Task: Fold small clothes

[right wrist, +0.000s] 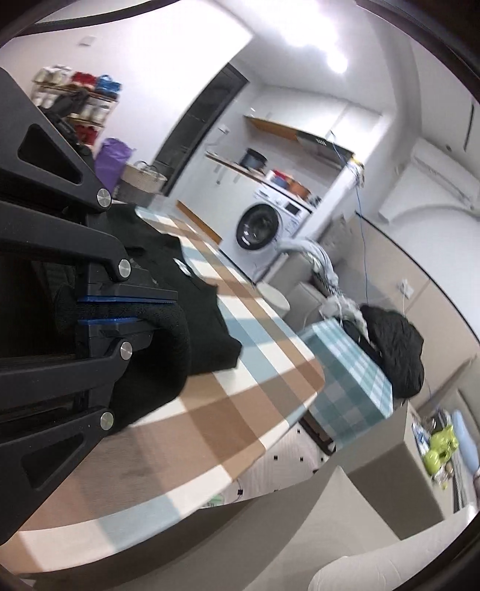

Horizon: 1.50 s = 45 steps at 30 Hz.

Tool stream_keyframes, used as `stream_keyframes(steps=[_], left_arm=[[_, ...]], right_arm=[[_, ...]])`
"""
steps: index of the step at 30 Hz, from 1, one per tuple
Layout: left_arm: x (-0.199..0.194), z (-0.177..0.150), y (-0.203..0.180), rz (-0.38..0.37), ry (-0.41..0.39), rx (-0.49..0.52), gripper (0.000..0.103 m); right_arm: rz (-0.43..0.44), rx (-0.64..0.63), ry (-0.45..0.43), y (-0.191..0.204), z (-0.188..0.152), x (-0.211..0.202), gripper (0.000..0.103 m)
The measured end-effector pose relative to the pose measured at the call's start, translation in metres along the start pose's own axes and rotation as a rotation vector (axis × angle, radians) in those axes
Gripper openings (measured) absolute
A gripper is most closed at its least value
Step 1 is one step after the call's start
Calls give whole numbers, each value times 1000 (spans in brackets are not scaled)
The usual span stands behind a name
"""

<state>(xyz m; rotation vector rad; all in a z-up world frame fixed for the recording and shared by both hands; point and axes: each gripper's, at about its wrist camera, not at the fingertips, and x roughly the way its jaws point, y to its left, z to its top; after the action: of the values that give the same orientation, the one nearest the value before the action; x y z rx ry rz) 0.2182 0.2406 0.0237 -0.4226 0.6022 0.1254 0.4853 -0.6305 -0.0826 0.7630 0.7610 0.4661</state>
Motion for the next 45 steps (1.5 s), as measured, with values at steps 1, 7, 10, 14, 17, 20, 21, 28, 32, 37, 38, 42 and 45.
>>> stream_keyframes(steps=[1, 7, 10, 14, 17, 20, 21, 28, 32, 37, 38, 42, 45], left_arm=[[11, 4, 3, 6, 10, -16, 3], [73, -1, 23, 64, 120, -81, 5], [85, -11, 28, 92, 166, -81, 13], [73, -27, 31, 107, 183, -54, 28], [56, -42, 28, 118, 180, -30, 49], [44, -63, 20, 109, 204, 12, 53], [42, -70, 17, 110, 217, 30, 53], [40, -107, -2, 139, 263, 127, 53], [40, -115, -12, 162, 254, 162, 45], [36, -122, -22, 149, 247, 229, 11], [35, -122, -23, 151, 247, 238, 10], [28, -124, -21, 142, 253, 233, 10], [18, -129, -21, 143, 251, 238, 10]], right_arm=[[-19, 8, 1, -3, 3, 6, 5], [-151, 33, 69, -26, 6, 47, 11], [-258, 5, 110, -32, -2, 53, 34], [-259, 1, 107, -38, -14, 34, 43], [-238, -30, 153, -38, -27, 19, 45], [-230, -75, 192, -33, -45, 6, 52], [-231, -97, 214, -31, -52, 3, 53], [-235, -276, 283, -14, -86, -2, 60], [-244, -341, 299, -7, -94, 3, 60], [-290, -408, 296, -2, -100, 8, 22], [-289, -411, 296, -3, -100, 9, 18], [-291, -414, 294, -4, -105, 8, 15], [-290, -415, 298, -4, -108, 4, 15]])
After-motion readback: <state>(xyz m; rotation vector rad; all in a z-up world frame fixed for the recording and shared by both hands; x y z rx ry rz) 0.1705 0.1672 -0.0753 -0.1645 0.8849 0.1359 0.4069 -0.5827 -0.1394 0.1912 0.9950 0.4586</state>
